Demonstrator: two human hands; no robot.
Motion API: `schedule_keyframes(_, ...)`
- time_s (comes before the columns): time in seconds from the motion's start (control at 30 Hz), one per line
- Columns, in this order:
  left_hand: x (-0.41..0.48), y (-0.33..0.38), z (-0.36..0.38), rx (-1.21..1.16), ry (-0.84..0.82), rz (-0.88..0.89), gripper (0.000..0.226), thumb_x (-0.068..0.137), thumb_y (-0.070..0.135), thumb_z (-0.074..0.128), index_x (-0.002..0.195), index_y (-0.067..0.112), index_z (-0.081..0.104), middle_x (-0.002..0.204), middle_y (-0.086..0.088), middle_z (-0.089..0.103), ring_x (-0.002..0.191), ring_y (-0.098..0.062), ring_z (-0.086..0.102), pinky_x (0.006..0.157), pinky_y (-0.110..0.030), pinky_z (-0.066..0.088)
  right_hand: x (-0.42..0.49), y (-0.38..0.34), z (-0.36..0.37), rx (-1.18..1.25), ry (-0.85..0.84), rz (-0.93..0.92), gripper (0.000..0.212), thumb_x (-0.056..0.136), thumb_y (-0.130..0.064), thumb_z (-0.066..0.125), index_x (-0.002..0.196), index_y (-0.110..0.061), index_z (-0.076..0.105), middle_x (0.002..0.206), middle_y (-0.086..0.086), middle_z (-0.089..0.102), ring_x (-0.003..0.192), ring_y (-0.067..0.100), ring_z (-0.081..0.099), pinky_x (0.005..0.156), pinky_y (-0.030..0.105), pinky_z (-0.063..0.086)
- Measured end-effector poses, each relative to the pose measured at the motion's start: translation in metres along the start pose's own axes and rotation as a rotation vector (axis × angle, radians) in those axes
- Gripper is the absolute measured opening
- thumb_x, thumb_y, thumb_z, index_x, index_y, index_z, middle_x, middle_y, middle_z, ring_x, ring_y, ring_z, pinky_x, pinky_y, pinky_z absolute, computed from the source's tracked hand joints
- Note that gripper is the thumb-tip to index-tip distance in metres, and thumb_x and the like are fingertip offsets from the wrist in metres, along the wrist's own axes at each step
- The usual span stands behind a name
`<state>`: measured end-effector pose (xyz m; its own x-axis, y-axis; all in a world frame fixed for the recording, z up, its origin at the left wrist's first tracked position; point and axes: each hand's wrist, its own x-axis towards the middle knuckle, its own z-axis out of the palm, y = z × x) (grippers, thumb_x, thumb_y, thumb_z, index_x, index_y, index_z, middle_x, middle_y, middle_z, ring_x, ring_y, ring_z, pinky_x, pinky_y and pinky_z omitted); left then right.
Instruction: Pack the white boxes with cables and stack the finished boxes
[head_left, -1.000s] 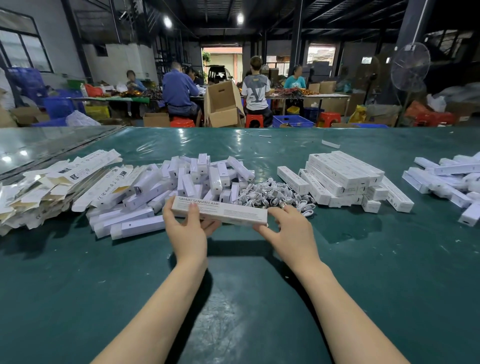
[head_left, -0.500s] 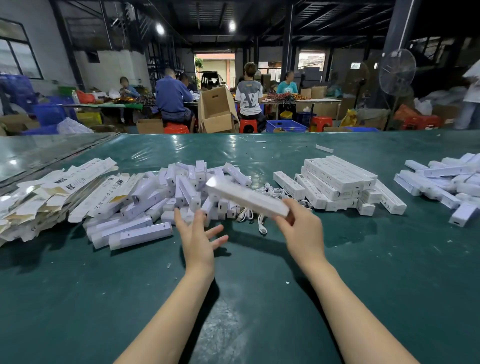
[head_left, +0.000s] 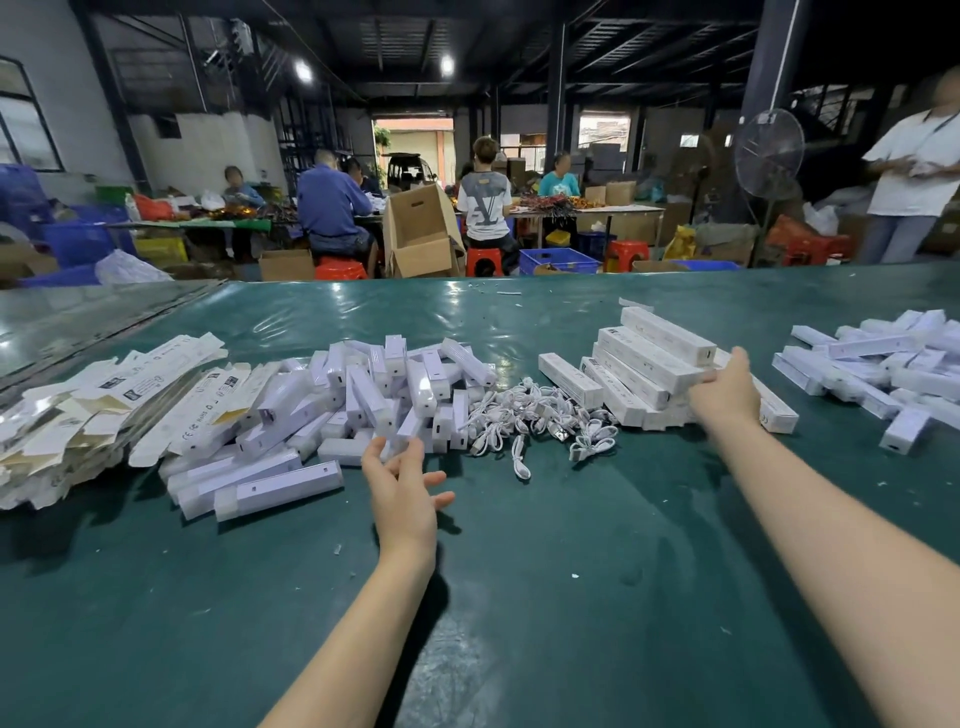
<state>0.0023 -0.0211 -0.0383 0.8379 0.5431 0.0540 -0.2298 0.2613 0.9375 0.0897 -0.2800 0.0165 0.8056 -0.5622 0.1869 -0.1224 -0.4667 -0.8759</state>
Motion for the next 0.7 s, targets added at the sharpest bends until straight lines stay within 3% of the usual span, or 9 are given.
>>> schedule_keyframes(0.1,0.001,-0.002,0.001,0.032,-0.005,0.022,0.030,0.095,0.014,0.046,0.122,0.021,0.035,0.091,0.006,0.046,0.068,-0.012,0.051,0.040,-0.014,0.045,-0.042,0.010,0.022,0.148,-0.026,-0.055,0.045,0.082,0.008,0.045,0.125,-0.008,0.047,0.110,0.018,0.061,0.104,0.032,0.055,0.088,0.036,0.042)
schedule_keyframes(0.17,0.000,-0.004,0.001,0.052,-0.002,0.016,0.022,0.094,0.011,0.047,0.113,0.018,0.039,0.091,0.008,0.045,0.067,-0.012,0.050,0.040,-0.014,0.044,-0.080,0.018,0.041,0.129,-0.077,-0.093,0.035,0.080,0.004,0.048,0.110,-0.009,0.060,0.103,0.014,0.065,0.098,0.030,0.057,0.082,0.030,0.041)
schedule_keyframes(0.27,0.000,-0.004,0.000,0.136,-0.009,0.032,0.016,0.090,0.003,0.050,0.097,0.017,0.048,0.088,0.004,0.050,0.064,-0.014,0.048,0.046,-0.019,0.044,-0.120,0.020,0.061,-0.024,-0.281,-0.280,0.022,0.079,-0.005,0.054,0.085,-0.021,0.068,0.090,0.002,0.067,0.090,0.022,0.059,0.074,0.026,0.039)
schedule_keyframes(0.33,0.000,-0.004,-0.004,0.280,-0.026,0.143,0.025,0.085,-0.002,0.052,0.082,0.023,0.051,0.082,0.001,0.054,0.070,-0.018,0.050,0.060,-0.020,0.043,-0.131,0.018,0.065,-0.168,-0.450,-0.454,0.017,0.081,-0.012,0.055,0.083,-0.021,0.068,0.084,-0.004,0.062,0.088,0.018,0.058,0.073,0.025,0.040)
schedule_keyframes(0.4,-0.001,0.001,-0.009,0.450,-0.045,0.284,0.030,0.082,-0.003,0.054,0.075,0.026,0.051,0.083,0.000,0.058,0.076,-0.018,0.052,0.063,-0.014,0.038,-0.132,0.017,0.065,-0.323,-0.526,-0.615,0.017,0.083,-0.015,0.053,0.087,-0.020,0.069,0.081,-0.005,0.053,0.090,0.018,0.054,0.072,0.027,0.039)
schedule_keyframes(0.53,0.013,0.014,-0.023,0.746,0.019,0.536,0.014,0.080,0.003,0.057,0.087,0.014,0.060,0.091,0.000,0.057,0.091,-0.020,0.050,0.074,-0.024,0.034,-0.128,0.016,0.064,-0.318,-0.524,-0.634,0.016,0.084,-0.017,0.053,0.087,-0.018,0.069,0.076,-0.008,0.048,0.086,0.019,0.053,0.070,0.027,0.038)
schedule_keyframes(0.7,0.063,0.040,-0.050,0.867,0.299,0.557,0.038,0.078,0.004,0.056,0.116,0.006,0.051,0.119,-0.010,0.051,0.114,-0.028,0.040,0.095,-0.034,0.031,-0.127,0.015,0.069,-0.317,-0.510,-0.643,0.016,0.084,-0.016,0.053,0.082,-0.020,0.068,0.072,-0.010,0.045,0.078,0.013,0.046,0.065,0.026,0.035)
